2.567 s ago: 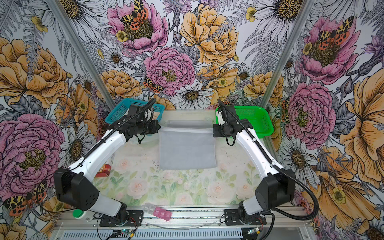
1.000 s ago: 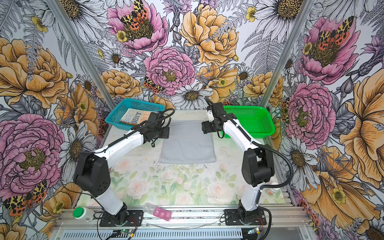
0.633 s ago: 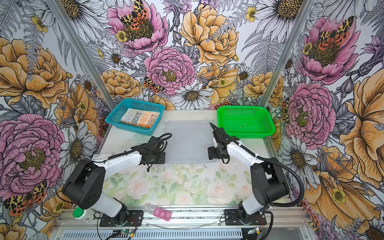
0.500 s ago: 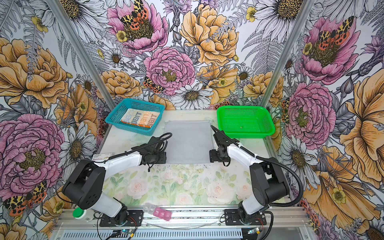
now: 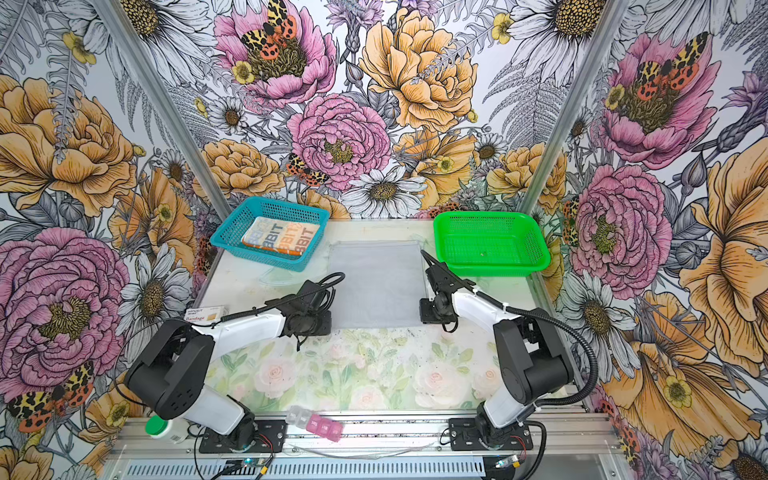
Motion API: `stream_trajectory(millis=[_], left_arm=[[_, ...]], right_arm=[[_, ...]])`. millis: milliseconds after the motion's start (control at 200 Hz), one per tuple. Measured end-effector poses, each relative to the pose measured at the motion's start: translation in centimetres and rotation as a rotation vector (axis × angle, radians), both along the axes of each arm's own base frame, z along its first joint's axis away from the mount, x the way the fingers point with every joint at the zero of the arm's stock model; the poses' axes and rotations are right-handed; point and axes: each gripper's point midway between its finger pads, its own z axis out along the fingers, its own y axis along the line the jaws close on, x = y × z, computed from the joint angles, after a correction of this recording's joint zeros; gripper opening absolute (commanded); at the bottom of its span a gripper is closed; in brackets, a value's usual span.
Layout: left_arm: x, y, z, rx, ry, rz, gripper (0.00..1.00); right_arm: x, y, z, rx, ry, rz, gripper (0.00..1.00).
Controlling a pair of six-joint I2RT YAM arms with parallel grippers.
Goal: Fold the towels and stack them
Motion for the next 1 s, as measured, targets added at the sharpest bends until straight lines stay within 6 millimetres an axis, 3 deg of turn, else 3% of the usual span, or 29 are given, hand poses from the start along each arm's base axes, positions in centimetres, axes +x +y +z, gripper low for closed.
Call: stream_trajectory(millis=[135,265,460,620,776,886,1001], left_arm=[[0.0,0.0,0.0,0.0,0.0,0.0,0.31],[-0.3,0.0,0.0,-0.011,0.0,0.006,0.17],[-2.3,0.0,0.9,-0.037,-0.005,0.016,0.14],[-6.3,-0.7,2.3,-0.054,0.018,-0.008,0.13],[-11.5,-1.6,3.7,-0.09,0.05,-0.039,0.11],[-15.2,-2.0,4.6,-0.116,0.076,-0.055,0.1],[-17.5,-1.7,5.0,-0.119,0.103,-0.042,0.1]], right_arm=[[-0.2,0.1,-0.7,0.004,0.016,0.008,0.0],[-0.6,0.4,-1.0,0.021,0.03,0.006,0.0],[-3.6,0.3,-0.7,0.07,0.046,-0.006,0.0],[-7.6,0.8,1.3,0.124,0.031,-0.003,0.0],[-11.5,2.0,2.6,0.172,0.046,0.019,0.0],[-14.2,2.8,2.7,0.179,0.084,0.036,0.0],[-16.6,2.6,2.2,0.15,0.135,0.03,0.0]])
